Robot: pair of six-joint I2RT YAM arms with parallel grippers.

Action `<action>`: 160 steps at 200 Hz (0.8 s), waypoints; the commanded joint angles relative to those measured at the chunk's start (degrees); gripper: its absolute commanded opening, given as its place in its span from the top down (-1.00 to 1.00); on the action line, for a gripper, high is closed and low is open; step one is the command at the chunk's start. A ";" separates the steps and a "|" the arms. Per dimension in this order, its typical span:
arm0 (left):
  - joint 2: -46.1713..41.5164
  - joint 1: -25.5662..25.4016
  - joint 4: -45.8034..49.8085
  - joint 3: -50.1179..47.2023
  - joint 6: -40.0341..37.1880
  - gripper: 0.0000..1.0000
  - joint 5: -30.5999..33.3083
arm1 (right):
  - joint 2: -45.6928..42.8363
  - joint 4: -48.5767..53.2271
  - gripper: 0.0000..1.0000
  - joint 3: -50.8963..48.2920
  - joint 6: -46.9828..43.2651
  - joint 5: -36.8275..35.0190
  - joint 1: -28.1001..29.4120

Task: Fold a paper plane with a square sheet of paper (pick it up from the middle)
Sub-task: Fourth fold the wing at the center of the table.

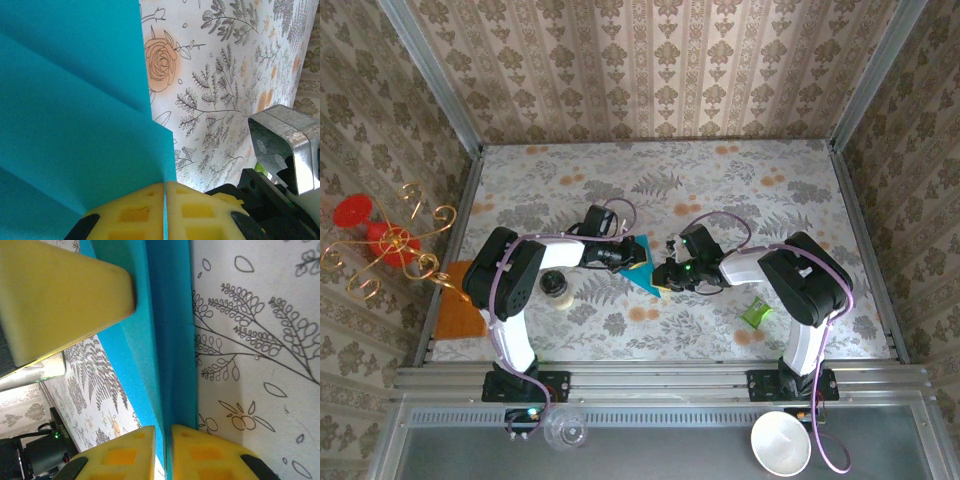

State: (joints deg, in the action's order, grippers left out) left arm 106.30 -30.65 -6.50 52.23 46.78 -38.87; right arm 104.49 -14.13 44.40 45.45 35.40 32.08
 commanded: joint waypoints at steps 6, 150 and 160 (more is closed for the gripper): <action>0.93 0.33 0.08 1.22 -1.58 0.76 -1.45 | -3.50 3.78 0.58 -1.69 0.21 -0.41 -0.95; 1.19 0.33 0.16 1.31 -1.70 0.76 -2.00 | -2.32 5.96 0.62 -2.13 -0.98 1.90 -1.01; 1.28 0.33 0.15 1.38 -1.70 0.76 -2.00 | -1.97 6.20 0.62 -2.21 -1.15 1.84 -0.96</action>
State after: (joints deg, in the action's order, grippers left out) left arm 106.59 -30.65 -6.50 52.60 46.63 -39.90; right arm 100.95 -10.02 42.65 45.17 35.66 31.11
